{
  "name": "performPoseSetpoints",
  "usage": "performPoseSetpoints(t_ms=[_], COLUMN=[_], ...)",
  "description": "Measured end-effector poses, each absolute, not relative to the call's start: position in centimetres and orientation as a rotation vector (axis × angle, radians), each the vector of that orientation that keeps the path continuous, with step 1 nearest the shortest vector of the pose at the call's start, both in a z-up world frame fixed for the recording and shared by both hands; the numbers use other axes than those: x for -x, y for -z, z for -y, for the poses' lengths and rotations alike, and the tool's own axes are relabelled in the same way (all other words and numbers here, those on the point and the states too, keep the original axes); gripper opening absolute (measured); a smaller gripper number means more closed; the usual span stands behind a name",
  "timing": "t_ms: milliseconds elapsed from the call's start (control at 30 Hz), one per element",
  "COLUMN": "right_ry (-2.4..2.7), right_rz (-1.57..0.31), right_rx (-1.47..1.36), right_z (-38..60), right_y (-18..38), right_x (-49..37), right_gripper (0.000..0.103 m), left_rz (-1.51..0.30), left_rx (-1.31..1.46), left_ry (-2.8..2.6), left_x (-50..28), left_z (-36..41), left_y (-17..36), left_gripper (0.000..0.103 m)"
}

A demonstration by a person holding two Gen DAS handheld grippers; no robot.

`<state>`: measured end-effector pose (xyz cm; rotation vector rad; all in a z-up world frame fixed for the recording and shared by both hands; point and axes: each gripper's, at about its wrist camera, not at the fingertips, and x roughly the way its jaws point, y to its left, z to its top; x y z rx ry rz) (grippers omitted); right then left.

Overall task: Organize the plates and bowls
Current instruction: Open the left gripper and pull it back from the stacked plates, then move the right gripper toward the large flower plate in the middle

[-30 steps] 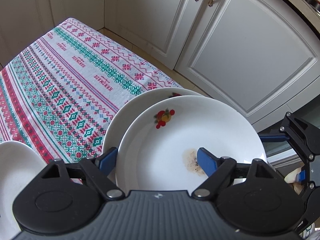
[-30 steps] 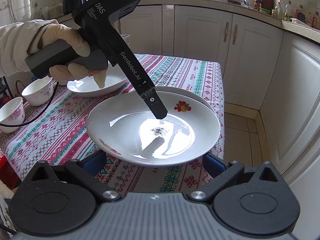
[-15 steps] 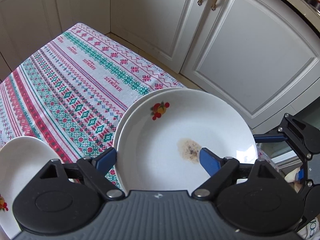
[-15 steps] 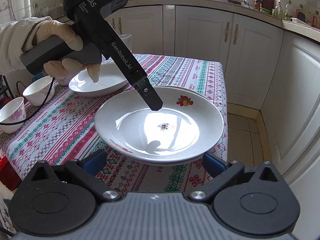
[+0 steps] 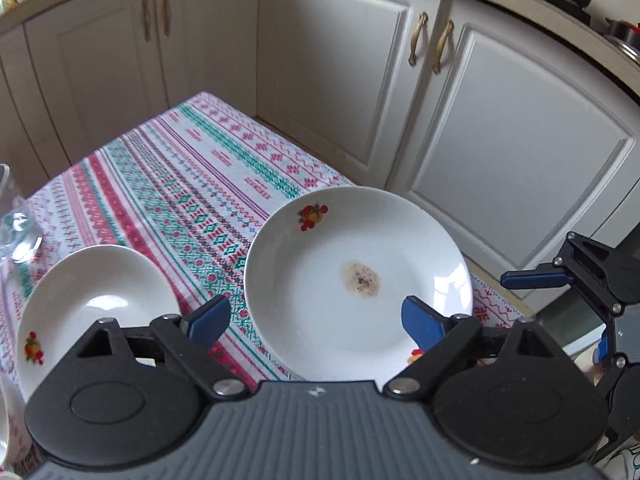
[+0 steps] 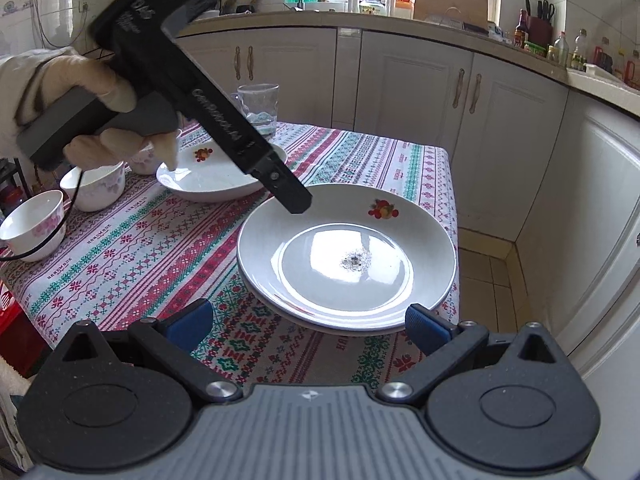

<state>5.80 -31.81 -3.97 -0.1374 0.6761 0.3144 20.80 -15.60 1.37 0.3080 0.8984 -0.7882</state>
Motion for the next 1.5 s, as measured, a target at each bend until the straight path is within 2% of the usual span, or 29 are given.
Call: performPoseSetpoints(t_ms=[233, 400, 600, 967, 1500], right_ry=[-0.323, -0.338, -0.368, -0.416, -0.597], right_rz=[-0.634, -0.619, -0.620, -0.675, -0.722], right_rx=[0.136, 0.143, 0.179, 0.291, 0.417], right_z=[31.0, 30.5, 29.8, 29.3, 27.5], right_y=[3.2, 2.9, 2.5, 1.3, -0.9], right_x=[-4.1, -3.4, -3.3, -6.7, -16.9], right_gripper=[0.103, 0.103, 0.103, 0.103, 0.103], left_rz=[-0.745, -0.648, -0.674, -0.807, -0.739], left_rx=[-0.255, -0.196, -0.149, -0.037, -0.037], left_ry=[0.624, 0.398, 0.174, 0.167, 0.099], left_x=[-15.9, -13.7, -13.9, -16.9, -19.0], left_z=[11.8, 9.0, 7.4, 6.1, 5.8], left_y=[-2.2, -0.3, 3.3, 7.9, 8.6], left_gripper=[0.097, 0.099, 0.099, 0.100, 0.103])
